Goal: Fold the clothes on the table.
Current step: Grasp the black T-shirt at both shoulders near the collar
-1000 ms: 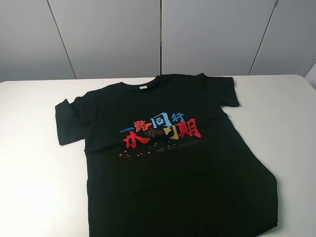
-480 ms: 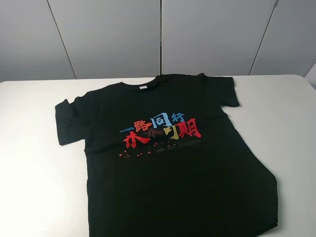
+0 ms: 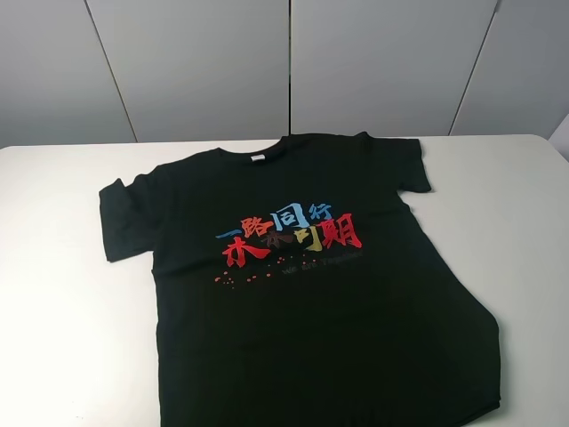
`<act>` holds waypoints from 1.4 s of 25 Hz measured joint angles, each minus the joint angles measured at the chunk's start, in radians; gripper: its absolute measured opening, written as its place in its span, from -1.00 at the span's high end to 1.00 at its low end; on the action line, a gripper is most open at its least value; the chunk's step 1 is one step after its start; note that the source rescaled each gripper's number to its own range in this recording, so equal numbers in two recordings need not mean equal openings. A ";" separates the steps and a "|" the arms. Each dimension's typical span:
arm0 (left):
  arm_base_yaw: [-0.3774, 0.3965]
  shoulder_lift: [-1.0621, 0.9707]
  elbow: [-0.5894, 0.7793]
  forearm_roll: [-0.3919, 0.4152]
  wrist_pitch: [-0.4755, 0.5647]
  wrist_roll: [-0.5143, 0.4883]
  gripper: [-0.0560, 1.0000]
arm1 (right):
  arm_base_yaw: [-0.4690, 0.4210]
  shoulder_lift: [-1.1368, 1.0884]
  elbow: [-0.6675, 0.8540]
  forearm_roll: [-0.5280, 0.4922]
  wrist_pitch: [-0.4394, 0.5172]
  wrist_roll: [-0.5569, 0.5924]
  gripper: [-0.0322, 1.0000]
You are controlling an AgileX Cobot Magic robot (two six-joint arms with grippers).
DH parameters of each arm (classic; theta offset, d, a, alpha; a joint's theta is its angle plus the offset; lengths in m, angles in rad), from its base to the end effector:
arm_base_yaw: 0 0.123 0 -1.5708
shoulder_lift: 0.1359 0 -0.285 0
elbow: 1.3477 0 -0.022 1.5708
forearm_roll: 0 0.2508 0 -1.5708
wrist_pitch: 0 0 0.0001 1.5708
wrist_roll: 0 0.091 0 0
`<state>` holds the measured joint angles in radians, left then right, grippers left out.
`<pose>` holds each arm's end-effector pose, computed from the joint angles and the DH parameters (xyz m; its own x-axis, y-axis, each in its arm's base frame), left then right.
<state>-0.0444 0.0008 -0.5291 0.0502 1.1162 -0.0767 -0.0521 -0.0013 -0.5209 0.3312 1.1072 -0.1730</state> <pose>-0.0104 0.0046 0.2809 -0.4787 -0.0333 -0.8774 -0.0214 0.9994 -0.0263 -0.0106 0.0271 0.2829 -0.4524 0.0040 -0.8918 -0.2178 0.9692 0.1148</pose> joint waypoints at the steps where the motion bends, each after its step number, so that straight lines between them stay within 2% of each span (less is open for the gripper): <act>1: 0.000 0.000 -0.016 0.000 0.012 0.000 -1.00 | 0.000 0.000 -0.013 0.002 0.004 0.013 -1.00; 4: 0.000 0.045 -0.077 0.000 0.016 0.000 -1.00 | 0.000 0.046 -0.079 0.000 0.004 0.032 -1.00; 8: 0.000 0.206 -0.197 0.000 0.016 0.037 -1.00 | 0.000 0.226 -0.185 -0.006 0.002 0.023 -1.00; 13: 0.000 0.526 -0.388 -0.035 0.022 0.158 -1.00 | -0.002 0.544 -0.348 0.000 -0.016 -0.107 -1.00; 16: 0.000 0.734 -0.493 -0.129 0.022 0.301 -1.00 | -0.002 0.778 -0.461 0.056 -0.024 -0.206 -1.00; 20: 0.000 0.998 -0.599 -0.297 0.020 0.488 -1.00 | -0.002 1.042 -0.588 0.189 -0.015 -0.420 -1.00; 23: 0.000 1.162 -0.628 -0.386 0.017 0.628 -1.00 | -0.002 1.213 -0.650 0.258 0.009 -0.588 -1.00; 26: -0.019 1.300 -0.633 -0.448 0.011 0.762 -1.00 | -0.002 1.334 -0.683 0.273 0.014 -0.734 -1.00; 28: -0.064 1.391 -0.633 -0.438 0.001 0.809 -1.00 | -0.001 1.401 -0.691 0.275 0.020 -0.785 -1.00; 30: -0.132 1.472 -0.633 -0.377 -0.028 0.823 -1.00 | 0.021 1.464 -0.691 0.251 0.022 -0.818 -1.00; 33: -0.260 1.591 -0.633 -0.253 -0.082 0.821 -1.00 | 0.097 1.536 -0.691 0.148 0.024 -0.862 -1.00; 35: -0.324 1.667 -0.633 -0.209 -0.138 0.797 -1.00 | 0.154 1.570 -0.691 0.070 0.010 -0.869 -1.00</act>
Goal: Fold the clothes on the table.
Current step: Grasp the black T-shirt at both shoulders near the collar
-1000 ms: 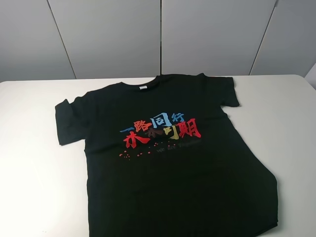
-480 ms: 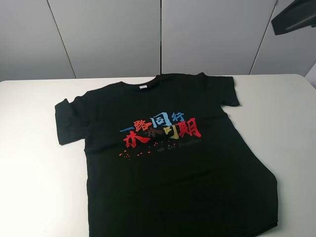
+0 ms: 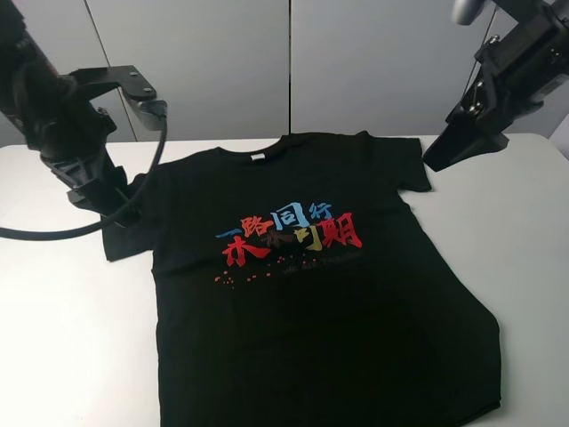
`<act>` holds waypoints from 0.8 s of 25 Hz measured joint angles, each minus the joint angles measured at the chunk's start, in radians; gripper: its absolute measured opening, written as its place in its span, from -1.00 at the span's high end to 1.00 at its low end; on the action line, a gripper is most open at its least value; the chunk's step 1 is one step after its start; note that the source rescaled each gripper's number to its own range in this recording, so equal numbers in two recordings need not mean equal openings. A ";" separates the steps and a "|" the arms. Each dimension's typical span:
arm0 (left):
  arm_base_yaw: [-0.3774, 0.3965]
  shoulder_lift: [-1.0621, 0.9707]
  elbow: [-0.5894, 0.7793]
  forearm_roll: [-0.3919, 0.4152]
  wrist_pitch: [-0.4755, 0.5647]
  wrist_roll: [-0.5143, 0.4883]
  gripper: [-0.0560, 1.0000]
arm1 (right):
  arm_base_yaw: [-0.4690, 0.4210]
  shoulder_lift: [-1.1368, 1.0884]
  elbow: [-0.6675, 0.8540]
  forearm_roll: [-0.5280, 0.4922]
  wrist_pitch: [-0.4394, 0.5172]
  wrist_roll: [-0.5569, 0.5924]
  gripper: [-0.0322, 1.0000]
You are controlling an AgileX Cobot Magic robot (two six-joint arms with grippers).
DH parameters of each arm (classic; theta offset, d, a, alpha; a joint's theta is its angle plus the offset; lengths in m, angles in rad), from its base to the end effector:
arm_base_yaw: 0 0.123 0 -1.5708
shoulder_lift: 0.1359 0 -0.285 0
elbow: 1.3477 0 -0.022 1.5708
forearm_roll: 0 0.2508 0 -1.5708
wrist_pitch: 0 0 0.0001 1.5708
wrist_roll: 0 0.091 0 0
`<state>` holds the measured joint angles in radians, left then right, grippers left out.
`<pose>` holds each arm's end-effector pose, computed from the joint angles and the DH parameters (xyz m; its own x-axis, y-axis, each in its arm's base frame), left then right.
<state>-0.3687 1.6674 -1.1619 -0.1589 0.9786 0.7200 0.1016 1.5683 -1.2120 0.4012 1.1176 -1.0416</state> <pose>0.2940 -0.1264 0.2298 -0.5175 0.8268 -0.2206 0.8475 0.5308 0.0011 0.2990 0.0626 0.2768 -0.5064 -0.7637 -0.4005 -0.8463 0.5292 0.0610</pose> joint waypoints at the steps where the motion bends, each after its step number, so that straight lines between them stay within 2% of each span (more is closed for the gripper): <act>1: -0.029 0.036 0.000 0.012 -0.019 -0.006 -1.00 | 0.027 0.016 0.000 -0.028 -0.013 0.000 -1.00; 4: -0.090 0.137 -0.014 0.042 -0.040 -0.008 -1.00 | 0.075 0.053 0.000 -0.097 -0.039 0.000 -1.00; 7: -0.119 0.231 -0.043 0.058 -0.042 -0.010 -1.00 | 0.084 0.088 0.000 -0.127 -0.049 0.005 -1.00; 10: -0.125 0.301 -0.058 0.073 -0.046 -0.010 -1.00 | 0.084 0.114 0.000 -0.130 -0.056 0.006 -1.00; 14: -0.125 0.344 -0.058 0.137 -0.054 -0.010 -1.00 | 0.084 0.127 0.000 -0.130 -0.082 0.006 -1.00; 20: -0.125 0.372 -0.060 0.178 -0.107 -0.010 -1.00 | 0.084 0.168 0.000 -0.128 -0.099 -0.019 -1.00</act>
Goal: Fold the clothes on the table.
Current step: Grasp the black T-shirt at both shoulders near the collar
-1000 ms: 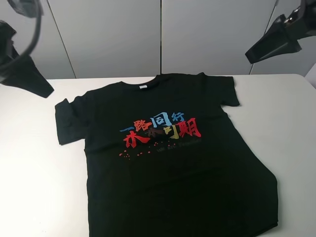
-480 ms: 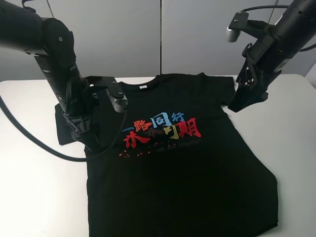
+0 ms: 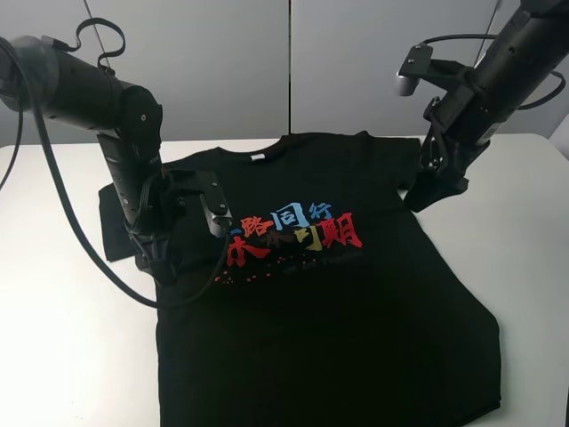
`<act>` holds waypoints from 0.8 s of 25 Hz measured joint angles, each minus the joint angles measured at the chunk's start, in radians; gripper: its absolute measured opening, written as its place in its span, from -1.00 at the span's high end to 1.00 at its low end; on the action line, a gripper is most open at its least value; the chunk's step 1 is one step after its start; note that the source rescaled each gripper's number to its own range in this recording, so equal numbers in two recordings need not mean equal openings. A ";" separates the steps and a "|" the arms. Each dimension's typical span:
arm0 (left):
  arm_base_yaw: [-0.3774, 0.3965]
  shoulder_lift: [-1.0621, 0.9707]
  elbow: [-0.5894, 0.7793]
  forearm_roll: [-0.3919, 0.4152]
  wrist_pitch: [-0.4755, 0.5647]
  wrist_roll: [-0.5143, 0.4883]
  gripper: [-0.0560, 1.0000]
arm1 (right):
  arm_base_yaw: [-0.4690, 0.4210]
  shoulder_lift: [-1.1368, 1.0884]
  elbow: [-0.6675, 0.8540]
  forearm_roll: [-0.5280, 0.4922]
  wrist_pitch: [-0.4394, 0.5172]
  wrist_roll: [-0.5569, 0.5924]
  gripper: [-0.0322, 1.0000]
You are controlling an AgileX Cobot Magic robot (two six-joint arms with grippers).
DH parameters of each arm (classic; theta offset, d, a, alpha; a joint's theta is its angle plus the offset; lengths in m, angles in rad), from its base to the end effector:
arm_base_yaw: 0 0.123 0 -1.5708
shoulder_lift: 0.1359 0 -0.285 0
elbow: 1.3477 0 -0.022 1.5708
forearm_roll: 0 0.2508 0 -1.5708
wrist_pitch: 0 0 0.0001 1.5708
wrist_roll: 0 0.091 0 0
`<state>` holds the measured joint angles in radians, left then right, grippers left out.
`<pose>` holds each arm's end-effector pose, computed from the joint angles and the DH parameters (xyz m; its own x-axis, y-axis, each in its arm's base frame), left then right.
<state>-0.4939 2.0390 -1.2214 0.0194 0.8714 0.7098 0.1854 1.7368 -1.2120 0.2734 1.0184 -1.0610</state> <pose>0.3180 -0.1697 0.1157 -0.3467 0.9374 0.0330 0.9378 0.3471 -0.0093 0.3232 0.0819 0.2210 -0.4285 -0.8651 -0.2607 -0.8997 0.4351 0.0348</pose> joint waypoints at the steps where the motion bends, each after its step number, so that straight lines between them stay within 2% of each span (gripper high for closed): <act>1: 0.000 0.007 0.000 0.005 -0.007 0.000 -1.00 | 0.000 0.004 0.000 0.000 -0.005 -0.007 -1.00; 13: 0.000 0.031 0.000 -0.019 0.006 0.000 -1.00 | 0.000 0.066 0.000 0.054 -0.024 -0.085 -1.00; 20: 0.000 0.040 0.000 -0.011 0.010 0.000 -1.00 | 0.000 0.097 0.000 0.085 -0.024 -0.176 -1.00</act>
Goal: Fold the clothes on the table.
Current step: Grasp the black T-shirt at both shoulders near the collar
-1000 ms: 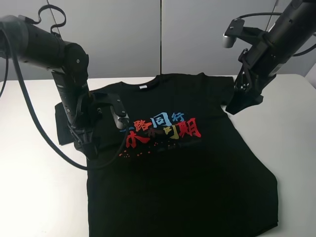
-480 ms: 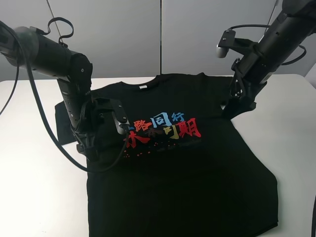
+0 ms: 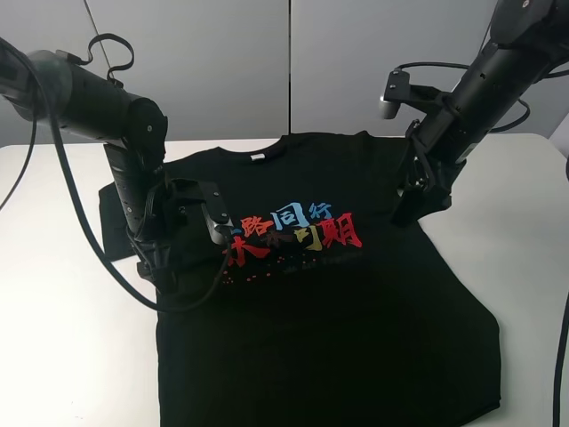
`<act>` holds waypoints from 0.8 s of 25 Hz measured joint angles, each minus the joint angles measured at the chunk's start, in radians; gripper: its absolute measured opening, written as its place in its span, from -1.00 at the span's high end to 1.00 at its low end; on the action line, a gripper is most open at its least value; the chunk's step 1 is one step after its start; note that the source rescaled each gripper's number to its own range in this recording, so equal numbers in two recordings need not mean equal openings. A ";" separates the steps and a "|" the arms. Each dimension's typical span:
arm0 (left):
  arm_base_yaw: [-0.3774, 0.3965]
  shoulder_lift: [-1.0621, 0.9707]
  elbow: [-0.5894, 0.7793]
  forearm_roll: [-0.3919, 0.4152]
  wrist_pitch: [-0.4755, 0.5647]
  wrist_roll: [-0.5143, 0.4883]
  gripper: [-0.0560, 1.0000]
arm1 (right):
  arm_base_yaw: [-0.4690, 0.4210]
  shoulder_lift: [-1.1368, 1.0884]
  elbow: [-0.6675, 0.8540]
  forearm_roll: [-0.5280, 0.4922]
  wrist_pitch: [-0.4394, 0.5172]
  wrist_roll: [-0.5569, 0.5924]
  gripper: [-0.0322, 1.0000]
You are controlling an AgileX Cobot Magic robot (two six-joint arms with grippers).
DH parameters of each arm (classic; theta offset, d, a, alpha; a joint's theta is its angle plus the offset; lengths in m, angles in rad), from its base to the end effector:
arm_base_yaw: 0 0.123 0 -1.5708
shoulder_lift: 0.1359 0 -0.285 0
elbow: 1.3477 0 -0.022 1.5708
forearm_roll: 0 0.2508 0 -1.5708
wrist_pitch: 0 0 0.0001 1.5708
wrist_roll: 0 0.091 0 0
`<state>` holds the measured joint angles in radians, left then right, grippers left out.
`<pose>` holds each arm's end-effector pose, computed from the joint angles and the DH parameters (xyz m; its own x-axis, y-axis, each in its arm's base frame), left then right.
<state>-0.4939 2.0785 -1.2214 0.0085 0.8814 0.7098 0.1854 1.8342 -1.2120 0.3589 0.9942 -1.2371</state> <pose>0.3164 -0.1697 0.1015 -0.3514 0.9340 0.0650 0.9338 0.3547 -0.0478 0.3331 0.0898 0.1899 -0.3307 -0.8983 -0.2893 -0.9436 0.3191 0.0879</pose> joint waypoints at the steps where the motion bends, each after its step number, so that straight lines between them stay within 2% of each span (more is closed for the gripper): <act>1: 0.000 0.004 0.000 0.002 0.000 0.000 -1.00 | 0.000 0.005 0.000 0.002 -0.004 -0.007 -1.00; 5: -0.002 0.019 -0.004 0.010 0.000 -0.021 -0.98 | 0.000 0.018 0.000 0.020 -0.023 -0.027 -1.00; 7: -0.004 0.021 -0.007 0.017 -0.004 -0.030 -0.85 | 0.000 0.025 0.000 0.020 -0.032 -0.030 -1.00; 10: -0.004 0.026 -0.008 0.032 -0.022 -0.048 -0.40 | 0.000 0.024 0.000 0.024 -0.049 -0.036 -1.00; 13: -0.004 0.028 -0.008 0.034 -0.022 -0.050 0.17 | 0.000 0.024 0.000 0.024 -0.065 -0.052 -1.00; 14: -0.004 0.028 -0.008 0.034 -0.019 -0.048 0.29 | 0.000 0.024 0.000 0.024 -0.070 -0.065 -1.00; 16: -0.004 0.028 -0.008 0.032 -0.009 -0.039 0.46 | 0.000 0.024 0.000 0.024 -0.075 -0.087 -1.00; 20: -0.004 0.028 -0.008 0.030 -0.004 -0.029 0.54 | 0.000 0.024 0.000 0.024 -0.088 -0.106 -1.00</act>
<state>-0.4978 2.1061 -1.2297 0.0388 0.8770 0.6808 0.1854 1.8585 -1.2120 0.3828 0.9062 -1.3434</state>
